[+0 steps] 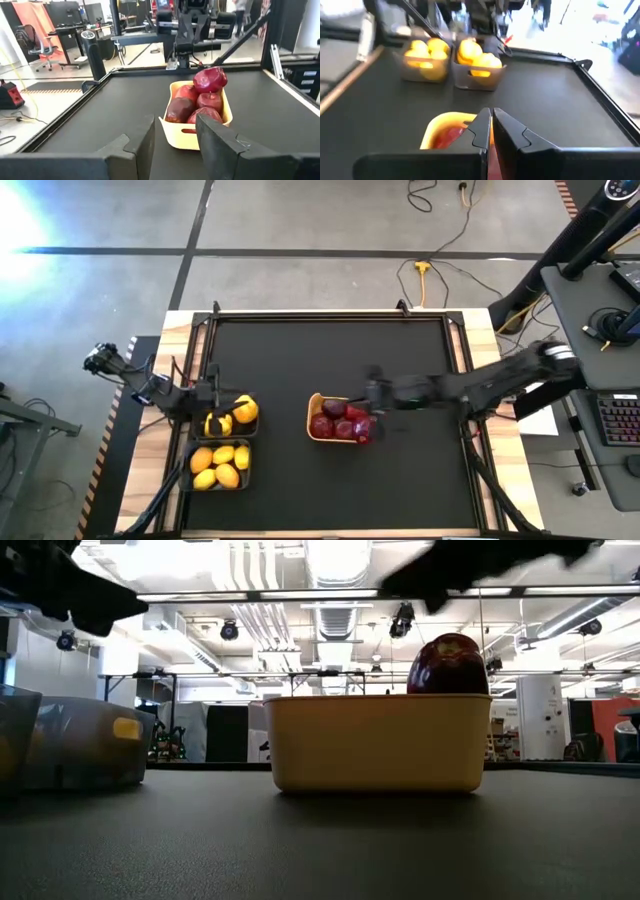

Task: Sort produce into baskets
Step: Return to Home Position

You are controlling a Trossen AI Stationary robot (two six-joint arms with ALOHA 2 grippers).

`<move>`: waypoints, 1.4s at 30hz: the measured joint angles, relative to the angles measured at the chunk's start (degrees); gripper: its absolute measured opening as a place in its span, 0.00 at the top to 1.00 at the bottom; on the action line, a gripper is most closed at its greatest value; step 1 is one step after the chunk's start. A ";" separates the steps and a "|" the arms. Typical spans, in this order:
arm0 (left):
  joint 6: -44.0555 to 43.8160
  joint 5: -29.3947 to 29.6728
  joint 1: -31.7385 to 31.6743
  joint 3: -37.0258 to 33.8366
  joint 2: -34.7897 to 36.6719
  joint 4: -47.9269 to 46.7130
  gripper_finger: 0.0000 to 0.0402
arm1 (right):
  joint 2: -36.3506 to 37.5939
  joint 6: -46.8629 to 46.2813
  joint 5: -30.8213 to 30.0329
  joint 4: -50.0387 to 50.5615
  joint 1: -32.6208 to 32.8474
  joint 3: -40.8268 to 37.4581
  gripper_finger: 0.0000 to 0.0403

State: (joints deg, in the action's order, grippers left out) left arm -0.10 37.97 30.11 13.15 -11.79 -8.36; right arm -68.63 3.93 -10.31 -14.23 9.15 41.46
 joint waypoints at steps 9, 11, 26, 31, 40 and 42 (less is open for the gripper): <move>-0.88 -1.88 -0.20 -3.40 10.87 -0.39 0.75 | 30.34 -8.32 0.67 -7.32 -0.15 -24.39 0.97; -0.85 -2.29 -1.01 -4.86 11.85 2.34 0.77 | 35.70 -10.41 2.71 -7.11 -0.17 -27.70 0.97; -4.12 -24.80 -24.13 -12.00 11.15 14.14 1.00 | 52.89 -12.64 4.29 -4.30 -0.18 -40.70 0.97; -4.48 -33.20 -24.86 -12.08 11.65 11.64 0.99 | 52.98 -8.91 3.88 -4.10 -0.37 -40.70 0.97; -2.53 -28.25 -26.01 -12.11 11.42 9.83 1.00 | 65.85 -7.22 -0.13 9.63 -0.74 -40.75 0.97; -1.52 -28.29 -25.99 -12.11 11.27 9.78 1.00 | 68.63 -6.95 -0.04 11.45 -1.00 -40.79 0.97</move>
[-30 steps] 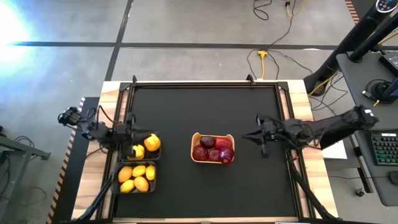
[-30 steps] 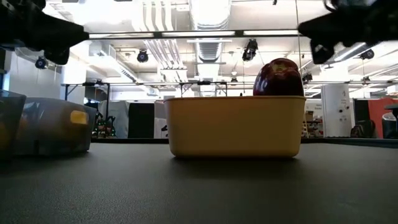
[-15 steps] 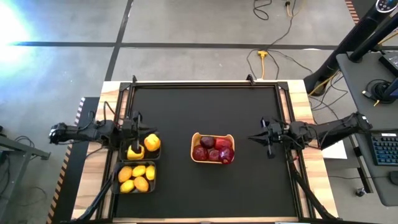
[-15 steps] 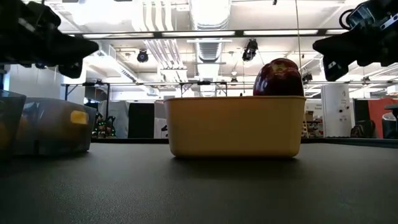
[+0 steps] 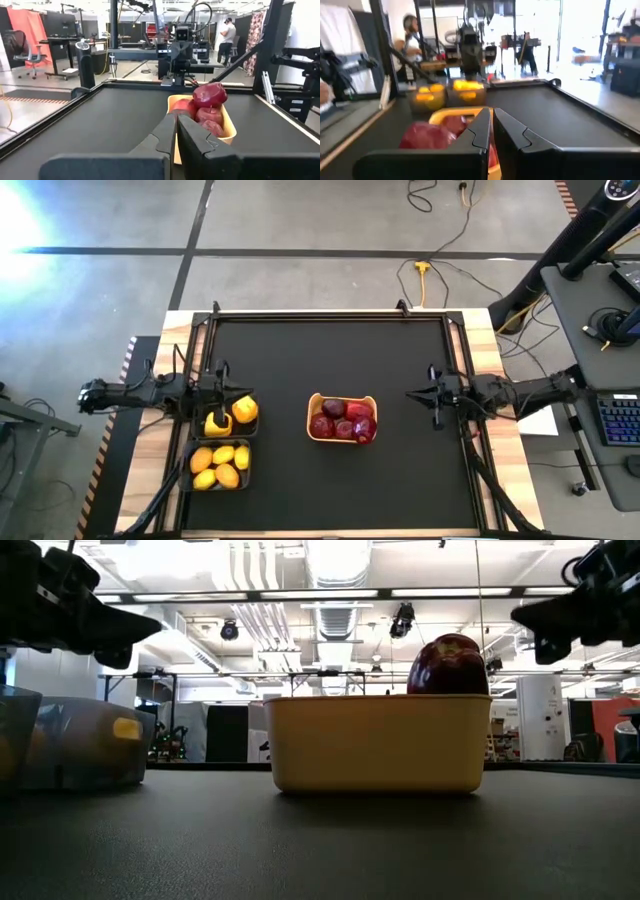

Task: Sort produce into baskets
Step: Return to Home Position

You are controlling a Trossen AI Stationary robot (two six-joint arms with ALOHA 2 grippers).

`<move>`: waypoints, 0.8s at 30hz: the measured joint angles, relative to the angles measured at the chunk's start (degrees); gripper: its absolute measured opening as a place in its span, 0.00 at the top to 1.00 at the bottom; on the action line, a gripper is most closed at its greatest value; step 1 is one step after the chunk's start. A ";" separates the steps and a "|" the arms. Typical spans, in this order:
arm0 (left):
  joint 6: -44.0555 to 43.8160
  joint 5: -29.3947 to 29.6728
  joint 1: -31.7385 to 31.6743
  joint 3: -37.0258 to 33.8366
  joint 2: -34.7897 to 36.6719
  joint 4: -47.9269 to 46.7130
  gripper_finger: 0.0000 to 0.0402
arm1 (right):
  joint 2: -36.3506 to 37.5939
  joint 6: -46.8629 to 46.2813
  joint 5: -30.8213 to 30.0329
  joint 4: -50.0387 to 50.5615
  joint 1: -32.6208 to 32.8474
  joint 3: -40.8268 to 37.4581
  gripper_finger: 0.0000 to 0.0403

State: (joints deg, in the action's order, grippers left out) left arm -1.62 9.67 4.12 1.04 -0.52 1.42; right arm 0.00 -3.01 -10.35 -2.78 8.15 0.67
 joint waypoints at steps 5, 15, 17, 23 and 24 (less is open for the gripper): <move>1.52 -3.86 -0.07 -0.33 -0.08 0.08 1.00 | -0.76 -0.41 4.72 0.56 -0.98 0.06 0.97; 2.56 -6.09 -0.13 -0.44 -2.22 0.01 1.00 | -1.80 -0.82 5.65 1.07 -3.96 0.02 0.97; 2.14 -6.07 -0.13 -0.44 -2.70 -0.01 1.00 | -2.72 -0.30 4.63 1.01 -3.96 0.02 0.97; 1.17 -5.95 -0.13 -0.41 -3.73 -0.03 1.00 | -5.61 1.05 4.48 1.07 -3.94 0.02 0.97; 1.15 -5.92 -0.13 -0.31 -4.08 -0.19 1.00 | -5.96 0.48 4.46 1.07 -3.94 0.02 0.97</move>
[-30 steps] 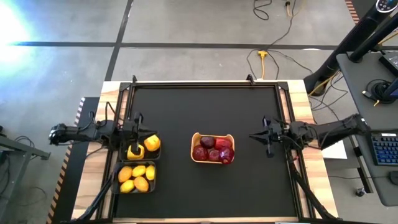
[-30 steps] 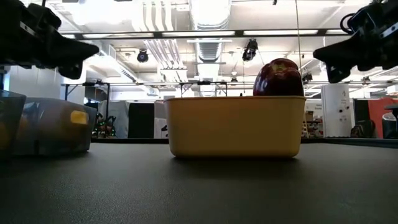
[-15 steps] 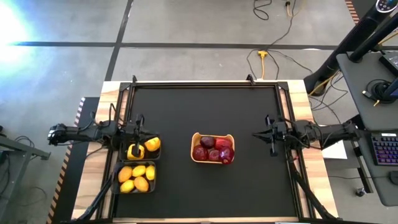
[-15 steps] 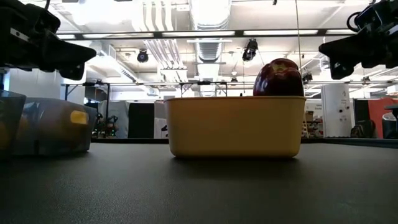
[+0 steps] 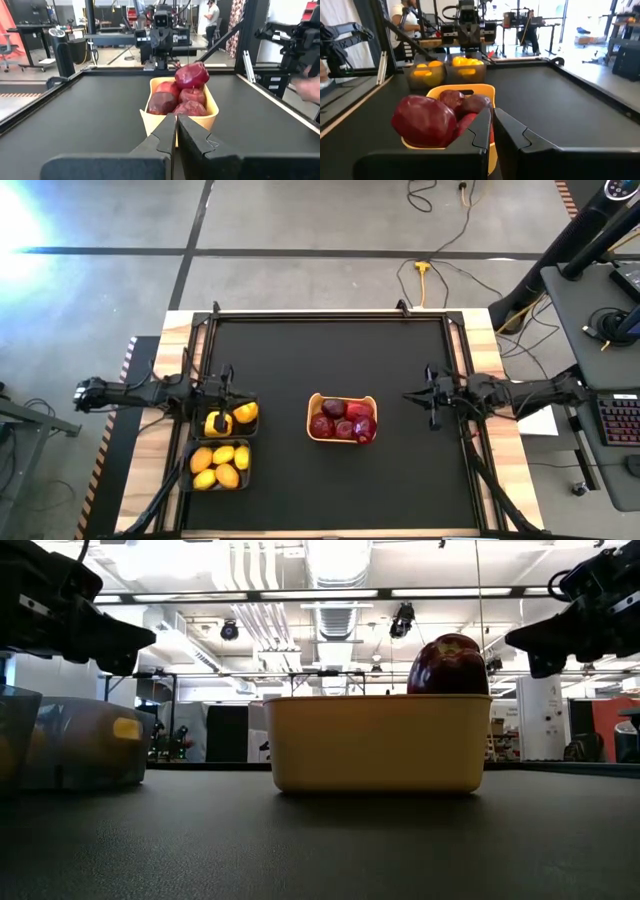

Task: Sort produce into baskets
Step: Return to Home Position

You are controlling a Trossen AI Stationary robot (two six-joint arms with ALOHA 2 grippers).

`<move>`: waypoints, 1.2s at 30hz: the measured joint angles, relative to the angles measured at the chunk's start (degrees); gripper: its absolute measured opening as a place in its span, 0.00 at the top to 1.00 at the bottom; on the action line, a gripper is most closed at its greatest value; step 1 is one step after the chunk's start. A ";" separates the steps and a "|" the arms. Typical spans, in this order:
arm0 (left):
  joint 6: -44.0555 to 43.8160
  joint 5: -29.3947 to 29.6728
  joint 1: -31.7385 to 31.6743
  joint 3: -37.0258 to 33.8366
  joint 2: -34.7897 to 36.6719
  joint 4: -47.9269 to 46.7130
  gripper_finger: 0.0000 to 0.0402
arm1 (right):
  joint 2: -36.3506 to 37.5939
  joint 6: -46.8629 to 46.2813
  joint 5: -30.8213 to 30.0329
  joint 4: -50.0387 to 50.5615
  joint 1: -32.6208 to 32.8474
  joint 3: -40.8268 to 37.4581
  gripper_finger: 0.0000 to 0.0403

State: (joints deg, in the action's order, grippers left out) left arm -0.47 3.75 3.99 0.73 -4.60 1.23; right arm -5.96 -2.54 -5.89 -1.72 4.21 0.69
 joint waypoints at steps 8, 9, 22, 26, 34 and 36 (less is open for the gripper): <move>-0.01 0.29 0.02 0.53 -1.32 -0.15 1.00 | -1.36 -0.45 -0.11 -0.11 0.00 -0.02 0.97; -0.01 0.29 0.02 0.53 -1.41 -0.17 1.00 | -1.34 -0.45 -0.11 -0.11 0.00 -0.02 0.97; -0.02 0.26 0.02 0.53 -1.72 0.18 1.00 | -1.33 -0.45 -0.11 -0.17 0.00 -0.04 0.97; -0.02 0.24 0.02 0.55 -1.72 0.20 1.00 | -1.33 -0.45 -0.13 -0.20 0.00 -0.04 0.97; -0.02 0.22 0.02 0.62 -1.70 0.20 1.00 | -1.33 -0.45 -0.13 -0.20 0.00 -0.07 0.97; -0.02 0.22 0.02 0.62 -1.70 0.21 1.00 | -1.33 -0.45 -0.13 -0.20 0.00 -0.07 0.97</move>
